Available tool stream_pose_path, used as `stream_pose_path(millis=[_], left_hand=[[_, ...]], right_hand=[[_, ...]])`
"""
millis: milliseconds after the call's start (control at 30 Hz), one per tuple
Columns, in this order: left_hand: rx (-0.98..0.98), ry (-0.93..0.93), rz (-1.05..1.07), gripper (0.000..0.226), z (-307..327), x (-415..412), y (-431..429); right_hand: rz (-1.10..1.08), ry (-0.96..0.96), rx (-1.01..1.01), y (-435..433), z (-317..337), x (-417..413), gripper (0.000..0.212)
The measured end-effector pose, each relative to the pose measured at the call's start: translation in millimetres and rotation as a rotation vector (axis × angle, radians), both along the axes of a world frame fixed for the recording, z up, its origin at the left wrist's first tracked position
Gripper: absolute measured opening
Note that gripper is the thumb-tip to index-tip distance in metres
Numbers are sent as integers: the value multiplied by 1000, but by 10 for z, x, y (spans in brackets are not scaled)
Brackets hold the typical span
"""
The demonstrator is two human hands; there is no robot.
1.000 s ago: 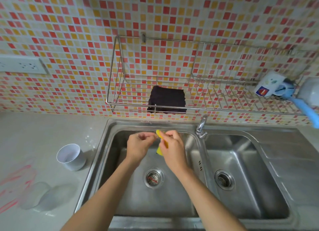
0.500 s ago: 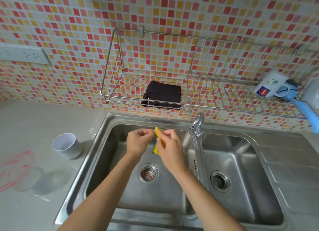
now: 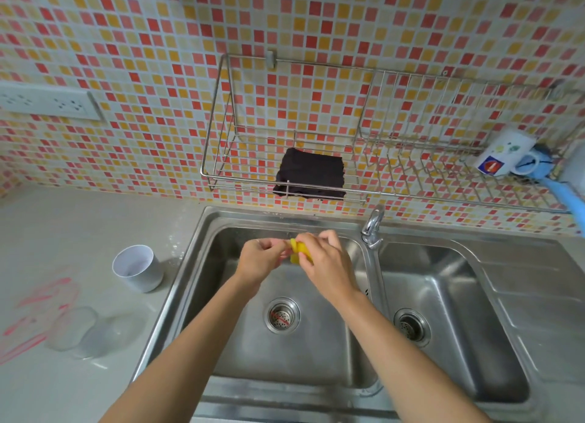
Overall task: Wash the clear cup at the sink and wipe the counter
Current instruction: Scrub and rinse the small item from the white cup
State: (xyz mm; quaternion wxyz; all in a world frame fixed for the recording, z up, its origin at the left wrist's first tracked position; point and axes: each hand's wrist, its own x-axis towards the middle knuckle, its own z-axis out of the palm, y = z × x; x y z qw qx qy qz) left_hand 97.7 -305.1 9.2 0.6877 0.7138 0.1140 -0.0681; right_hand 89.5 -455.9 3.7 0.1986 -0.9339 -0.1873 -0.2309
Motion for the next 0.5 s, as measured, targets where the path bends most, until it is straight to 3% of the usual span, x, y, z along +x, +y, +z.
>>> stream_pose_path(millis=[100, 167, 300, 500], left_hand=[[61, -84, -114, 9, -3, -1, 145], [204, -194, -218, 18, -28, 11, 252], [452, -363, -217, 16, 47, -8, 336], [309, -329, -111, 10, 85, 13, 376]], right_hand=[[28, 67, 8, 7, 26, 19, 34], [54, 121, 29, 15, 76, 33, 34], [80, 188, 84, 94, 192, 16, 34], [-21, 57, 143, 296, 134, -18, 38]])
